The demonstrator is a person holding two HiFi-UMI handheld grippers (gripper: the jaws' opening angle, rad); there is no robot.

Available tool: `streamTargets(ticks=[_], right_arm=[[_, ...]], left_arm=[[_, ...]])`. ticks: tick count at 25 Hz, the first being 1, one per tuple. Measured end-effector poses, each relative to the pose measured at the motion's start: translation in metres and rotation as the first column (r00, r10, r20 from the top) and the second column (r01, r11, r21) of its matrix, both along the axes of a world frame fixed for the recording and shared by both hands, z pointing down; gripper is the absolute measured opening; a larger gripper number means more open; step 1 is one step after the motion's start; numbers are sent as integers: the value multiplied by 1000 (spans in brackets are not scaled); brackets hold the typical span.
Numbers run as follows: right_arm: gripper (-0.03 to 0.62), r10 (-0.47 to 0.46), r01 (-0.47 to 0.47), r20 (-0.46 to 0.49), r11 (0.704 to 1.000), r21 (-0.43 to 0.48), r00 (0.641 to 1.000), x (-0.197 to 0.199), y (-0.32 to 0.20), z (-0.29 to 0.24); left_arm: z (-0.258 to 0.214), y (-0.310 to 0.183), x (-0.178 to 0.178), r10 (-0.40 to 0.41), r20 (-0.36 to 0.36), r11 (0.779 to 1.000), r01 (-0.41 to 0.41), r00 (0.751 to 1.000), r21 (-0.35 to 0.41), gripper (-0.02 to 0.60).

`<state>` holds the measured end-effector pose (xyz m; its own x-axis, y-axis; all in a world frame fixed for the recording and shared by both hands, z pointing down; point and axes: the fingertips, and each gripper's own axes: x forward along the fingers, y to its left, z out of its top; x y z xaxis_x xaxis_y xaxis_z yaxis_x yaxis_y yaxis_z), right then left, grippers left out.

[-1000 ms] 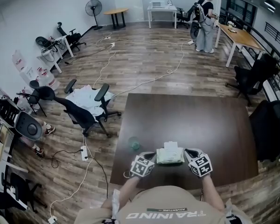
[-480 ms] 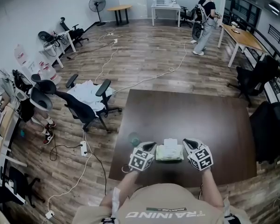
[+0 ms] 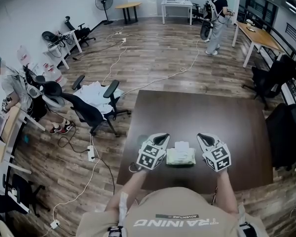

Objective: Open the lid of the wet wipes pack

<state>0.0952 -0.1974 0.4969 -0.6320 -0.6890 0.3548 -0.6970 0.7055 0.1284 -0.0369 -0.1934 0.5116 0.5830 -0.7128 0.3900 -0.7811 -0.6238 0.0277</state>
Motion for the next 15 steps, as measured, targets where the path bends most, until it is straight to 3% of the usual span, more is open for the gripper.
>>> streamTargets(ticks=[15], right_arm=[[17, -15, 9, 92, 998, 69, 996, -7, -9, -56]], left_arm=[[-75, -15, 7, -17, -36, 986, 23, 999, 165, 9]])
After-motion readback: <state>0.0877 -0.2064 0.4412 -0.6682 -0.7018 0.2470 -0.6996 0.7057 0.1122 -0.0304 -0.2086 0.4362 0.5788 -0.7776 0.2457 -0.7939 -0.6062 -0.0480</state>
